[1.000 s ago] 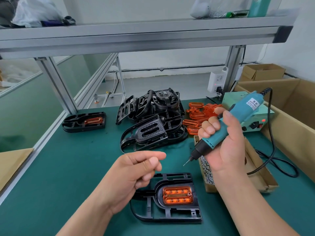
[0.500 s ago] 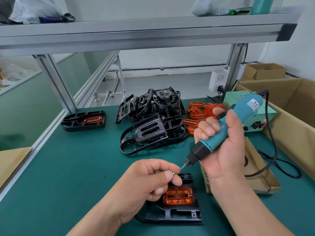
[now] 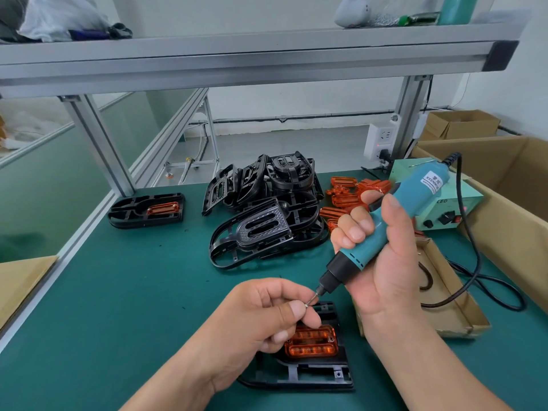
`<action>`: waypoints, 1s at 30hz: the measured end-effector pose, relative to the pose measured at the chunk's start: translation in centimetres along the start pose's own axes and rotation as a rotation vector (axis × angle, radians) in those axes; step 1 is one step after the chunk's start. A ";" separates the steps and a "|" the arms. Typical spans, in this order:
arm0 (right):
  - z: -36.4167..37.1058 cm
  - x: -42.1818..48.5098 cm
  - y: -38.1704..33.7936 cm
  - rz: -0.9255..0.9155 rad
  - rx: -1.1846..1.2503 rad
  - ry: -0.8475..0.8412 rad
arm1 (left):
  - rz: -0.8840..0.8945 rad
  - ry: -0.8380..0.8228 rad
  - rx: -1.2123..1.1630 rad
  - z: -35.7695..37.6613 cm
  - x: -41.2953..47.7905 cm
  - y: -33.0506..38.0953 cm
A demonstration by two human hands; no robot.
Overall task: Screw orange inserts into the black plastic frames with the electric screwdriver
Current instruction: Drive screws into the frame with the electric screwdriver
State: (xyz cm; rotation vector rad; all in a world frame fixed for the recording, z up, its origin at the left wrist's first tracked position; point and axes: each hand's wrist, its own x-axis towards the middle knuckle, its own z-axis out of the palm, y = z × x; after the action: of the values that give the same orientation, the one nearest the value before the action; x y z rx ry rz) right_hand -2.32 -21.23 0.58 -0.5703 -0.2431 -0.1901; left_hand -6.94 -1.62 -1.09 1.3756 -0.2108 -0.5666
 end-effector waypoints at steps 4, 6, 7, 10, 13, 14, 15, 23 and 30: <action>-0.1 -0.1 0.1 0.008 -0.026 -0.011 | 0.033 0.011 0.079 0.0 0.1 0.1; -0.1 0.0 0.2 0.016 -0.026 -0.004 | 0.042 0.017 0.113 0.1 0.1 0.1; -0.2 0.0 0.2 0.019 -0.025 0.000 | 0.044 0.021 0.128 0.2 0.1 0.1; -0.2 0.0 0.3 0.027 -0.026 0.006 | 0.053 0.028 0.152 0.2 0.0 0.1; -0.2 0.0 0.3 0.040 -0.034 0.014 | 0.065 0.018 0.191 0.2 -0.1 0.1; -0.3 0.0 0.3 0.045 -0.034 0.015 | 0.069 0.019 0.202 0.2 0.0 0.1; -0.3 0.0 0.3 0.048 -0.033 0.017 | 0.071 0.021 0.210 0.3 -0.1 0.1; -0.5 0.2 0.4 0.040 -0.013 0.056 | 0.063 0.025 0.209 0.3 -0.2 0.3; -1.0 0.6 -0.2 0.033 0.007 0.070 | 0.117 0.164 0.266 -0.7 -0.1 0.0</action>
State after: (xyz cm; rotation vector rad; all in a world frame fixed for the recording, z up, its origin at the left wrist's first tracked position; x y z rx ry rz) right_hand -1.60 -21.96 0.05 -0.5589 -0.1662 -0.1770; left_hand -6.67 -0.99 -1.21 1.6474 -0.2381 -0.3338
